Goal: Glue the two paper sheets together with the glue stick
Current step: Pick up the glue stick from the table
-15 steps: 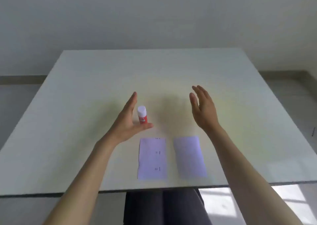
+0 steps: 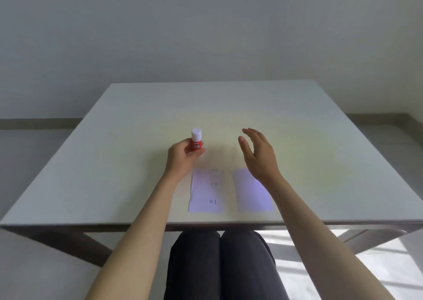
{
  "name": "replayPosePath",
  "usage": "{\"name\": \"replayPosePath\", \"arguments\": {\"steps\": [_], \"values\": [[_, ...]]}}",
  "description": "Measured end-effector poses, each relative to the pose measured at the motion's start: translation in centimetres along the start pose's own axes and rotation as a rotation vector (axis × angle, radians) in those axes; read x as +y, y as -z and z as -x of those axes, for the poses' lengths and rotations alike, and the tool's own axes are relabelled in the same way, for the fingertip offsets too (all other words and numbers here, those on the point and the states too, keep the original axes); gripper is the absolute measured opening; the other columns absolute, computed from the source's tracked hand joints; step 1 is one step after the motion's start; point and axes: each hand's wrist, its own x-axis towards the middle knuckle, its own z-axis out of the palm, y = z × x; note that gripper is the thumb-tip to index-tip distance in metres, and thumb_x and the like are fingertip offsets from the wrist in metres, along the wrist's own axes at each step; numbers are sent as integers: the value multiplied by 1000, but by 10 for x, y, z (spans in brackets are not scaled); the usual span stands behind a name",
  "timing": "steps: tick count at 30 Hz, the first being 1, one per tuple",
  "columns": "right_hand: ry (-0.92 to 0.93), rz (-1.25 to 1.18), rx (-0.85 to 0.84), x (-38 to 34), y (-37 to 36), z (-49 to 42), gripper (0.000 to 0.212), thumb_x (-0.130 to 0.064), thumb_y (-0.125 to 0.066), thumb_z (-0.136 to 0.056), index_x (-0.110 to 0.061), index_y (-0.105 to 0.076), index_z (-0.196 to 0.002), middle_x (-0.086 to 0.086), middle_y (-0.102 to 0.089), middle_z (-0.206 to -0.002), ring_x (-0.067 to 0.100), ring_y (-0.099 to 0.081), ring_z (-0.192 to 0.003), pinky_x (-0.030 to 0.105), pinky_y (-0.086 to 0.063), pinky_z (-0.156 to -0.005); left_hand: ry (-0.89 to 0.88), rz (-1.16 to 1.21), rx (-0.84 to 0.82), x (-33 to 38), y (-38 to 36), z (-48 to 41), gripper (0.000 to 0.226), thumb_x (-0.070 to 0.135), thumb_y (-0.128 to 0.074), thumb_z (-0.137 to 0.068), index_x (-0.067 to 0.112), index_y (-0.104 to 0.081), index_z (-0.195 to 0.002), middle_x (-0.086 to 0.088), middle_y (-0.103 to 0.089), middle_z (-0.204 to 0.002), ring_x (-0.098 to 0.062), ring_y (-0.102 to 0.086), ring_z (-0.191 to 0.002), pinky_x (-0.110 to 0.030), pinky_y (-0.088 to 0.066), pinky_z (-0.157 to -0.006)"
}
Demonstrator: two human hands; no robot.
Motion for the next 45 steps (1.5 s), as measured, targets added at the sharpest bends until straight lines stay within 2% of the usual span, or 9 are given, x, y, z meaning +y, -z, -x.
{"name": "replayPosePath", "arguments": {"steps": [4, 11, 16, 21, 23, 27, 31, 39, 45], "values": [[-57, -176, -44, -21, 0, 0, 38, -32, -57, -91, -15, -56, -125, 6, -69, -100, 19, -66, -71, 22, -47, -67, -188, -70, 66, 17, 4, 11, 32, 15, -74, -76, 16, -70, -108, 2, -67, -90, -8, -61, -79, -3, -42, -69], [-288, -454, -245, -59, 22, -4, 68, -69, -37, -84, -9, -65, -68, 4, -55, -41, 14, -39, -32, 16, -33, -36, -565, -308, 58, 48, 18, 31, 46, 11, -79, -70, 17, -69, -114, 6, -54, -88, -17, -56, -86, -24, -46, -79], [-98, -528, -367, -52, 33, 3, 18, -22, -59, -91, -4, -61, -92, 7, -60, -72, 16, -53, -54, 24, -42, -52, -623, -390, 79, 52, 20, 41, 43, 10, -79, -71, 14, -69, -113, 4, -54, -90, -19, -55, -88, -31, -50, -77], [-183, -396, -340, -58, 35, 6, 46, -48, -51, -90, -5, -64, -95, 9, -67, -75, 18, -60, -52, 23, -43, -46, -602, -379, 81, 54, 20, 45, 42, 12, -77, -73, 17, -68, -114, 5, -53, -90, -18, -56, -86, -31, -50, -77], [-160, -361, -319, -58, 34, 6, 41, -39, -50, -94, -4, -62, -77, 8, -63, -62, 17, -53, -44, 25, -40, -45, -606, -383, 75, 54, 21, 45, 41, 11, -77, -73, 16, -69, -114, 3, -55, -91, -19, -56, -87, -33, -51, -77], [-54, -409, -417, -52, 35, 9, 19, -15, -63, -88, -3, -57, -102, 7, -62, -88, 20, -61, -67, 26, -49, -57, -590, -399, 59, 47, 25, 44, 41, 10, -77, -74, 16, -69, -114, -4, -59, -95, -21, -58, -89, -35, -52, -78], [-188, -400, -375, -57, 28, 8, 43, -41, -53, -92, 1, -60, -101, 8, -63, -75, 21, -62, -56, 26, -48, -50, -585, -396, 61, 46, 24, 43, 41, 11, -76, -74, 16, -68, -115, -4, -60, -94, -21, -59, -88, -36, -52, -78], [15, -424, -252, -52, 19, 15, 10, -4, -64, -85, -4, -62, -95, 9, -65, -87, 20, -65, -66, 27, -55, -67, -519, -405, -3, 38, 30, 42, 38, 20, -76, -76, 21, -69, -113, 4, -51, -83, -19, -56, -77, -29, -47, -68], [-148, -342, 102, -22, 41, -21, 24, -13, -67, -83, -4, -61, -104, 7, -63, -78, 18, -61, -54, 26, -48, -56, -366, -303, 12, 28, 38, 42, 20, 30, -67, -83, 19, -69, -100, 2, -70, -82, -20, -65, -80, -34, -52, -76]]}}
